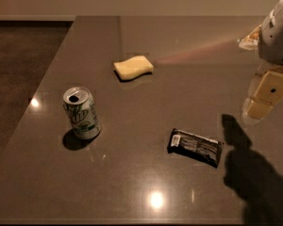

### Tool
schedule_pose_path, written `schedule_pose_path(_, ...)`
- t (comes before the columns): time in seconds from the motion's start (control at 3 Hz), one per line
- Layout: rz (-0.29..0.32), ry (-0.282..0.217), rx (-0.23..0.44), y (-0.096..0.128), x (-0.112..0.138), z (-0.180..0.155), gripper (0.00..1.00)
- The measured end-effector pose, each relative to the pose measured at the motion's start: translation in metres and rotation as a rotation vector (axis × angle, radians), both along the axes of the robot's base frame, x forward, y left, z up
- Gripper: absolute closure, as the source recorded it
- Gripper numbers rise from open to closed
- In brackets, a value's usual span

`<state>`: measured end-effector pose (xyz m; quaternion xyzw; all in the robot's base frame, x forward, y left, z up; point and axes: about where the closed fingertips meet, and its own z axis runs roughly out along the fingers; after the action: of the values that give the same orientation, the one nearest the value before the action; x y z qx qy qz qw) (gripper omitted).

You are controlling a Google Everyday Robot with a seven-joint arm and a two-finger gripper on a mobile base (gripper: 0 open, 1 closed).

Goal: Pick sponge

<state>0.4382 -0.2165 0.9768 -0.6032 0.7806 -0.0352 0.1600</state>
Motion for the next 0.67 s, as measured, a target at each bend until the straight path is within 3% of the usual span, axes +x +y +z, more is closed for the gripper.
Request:
schedule_pose_path(0.33, 0.0, 0.0, 0.0, 0.0, 0.0, 0.0, 0.0)
schedule_pose_path(0.67, 0.011, 0.005, 0.012, 0.008, 0.019, -0.004, 0.0)
